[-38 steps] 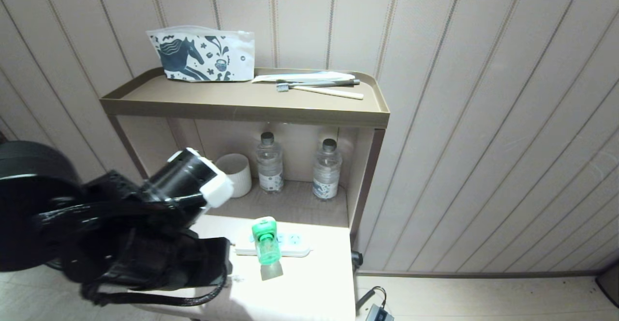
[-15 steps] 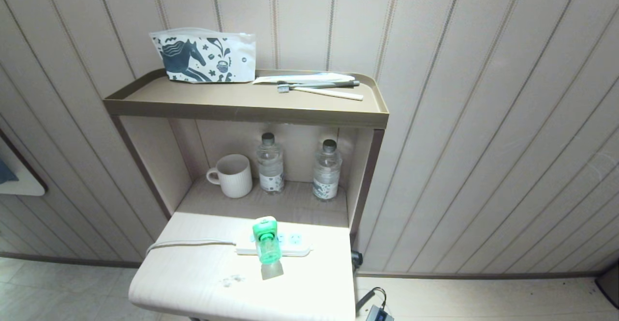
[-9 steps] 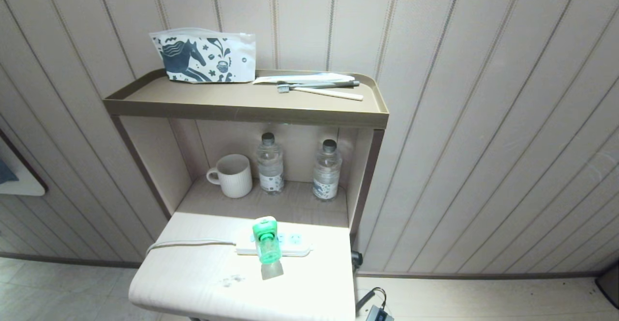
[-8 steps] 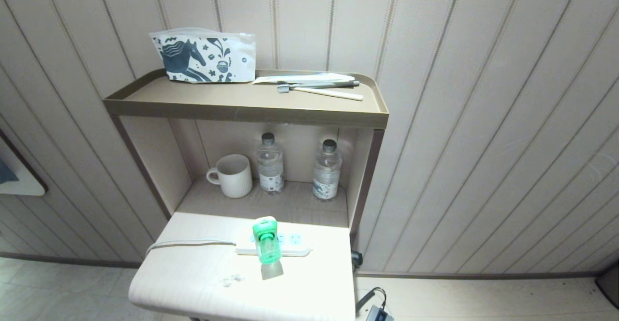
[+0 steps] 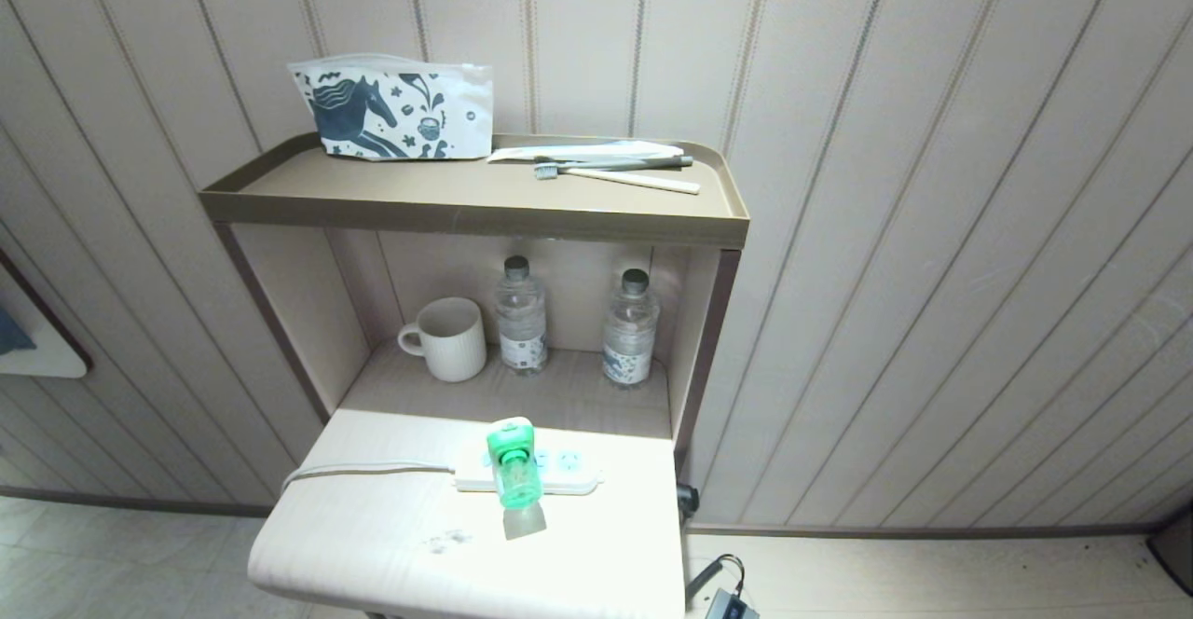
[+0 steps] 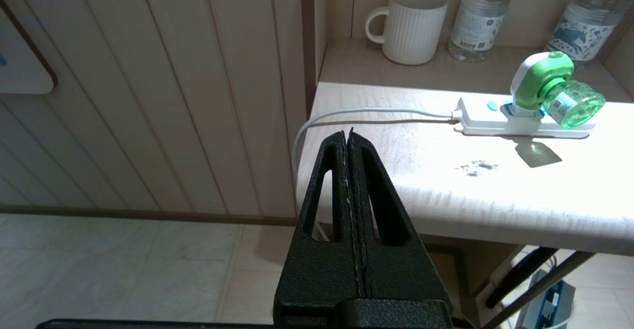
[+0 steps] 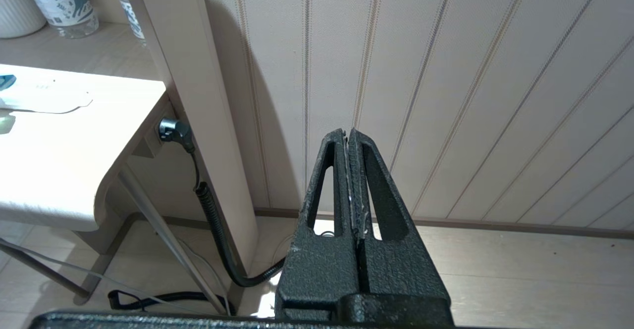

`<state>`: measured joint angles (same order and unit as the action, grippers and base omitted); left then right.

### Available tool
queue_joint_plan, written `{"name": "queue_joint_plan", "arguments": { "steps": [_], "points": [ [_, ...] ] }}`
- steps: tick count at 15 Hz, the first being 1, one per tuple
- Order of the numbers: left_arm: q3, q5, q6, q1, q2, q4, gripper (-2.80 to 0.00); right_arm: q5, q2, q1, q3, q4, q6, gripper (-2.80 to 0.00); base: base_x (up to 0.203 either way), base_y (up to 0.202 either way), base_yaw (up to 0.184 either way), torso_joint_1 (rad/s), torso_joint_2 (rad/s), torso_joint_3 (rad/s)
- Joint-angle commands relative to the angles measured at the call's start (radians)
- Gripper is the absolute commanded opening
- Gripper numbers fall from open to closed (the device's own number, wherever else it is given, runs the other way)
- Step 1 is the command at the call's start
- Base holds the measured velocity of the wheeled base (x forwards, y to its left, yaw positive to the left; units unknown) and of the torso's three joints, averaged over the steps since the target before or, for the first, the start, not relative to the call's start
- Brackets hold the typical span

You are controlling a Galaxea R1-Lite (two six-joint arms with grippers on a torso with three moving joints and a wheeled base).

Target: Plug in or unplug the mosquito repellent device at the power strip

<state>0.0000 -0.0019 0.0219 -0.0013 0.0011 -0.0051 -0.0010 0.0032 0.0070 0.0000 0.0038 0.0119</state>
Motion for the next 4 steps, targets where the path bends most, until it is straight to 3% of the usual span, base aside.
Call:
{"name": "queue_joint_plan", "arguments": {
  "steps": [1,4],
  "points": [
    [0.0,0.0,0.0,0.0,0.002,-0.001,-2.8,-0.002,0.0,-0.001,0.0,0.001,0.002,-2.8,0.0,0.0,0.0,0.0,0.0,0.0],
    [0.0,0.0,-0.023,0.0,0.002,-0.004,-2.8,-0.005,0.001,-0.001,0.0,0.001,0.006,-2.8,0.0,0.0,0.0,0.0,0.0,0.0]
  ]
}}
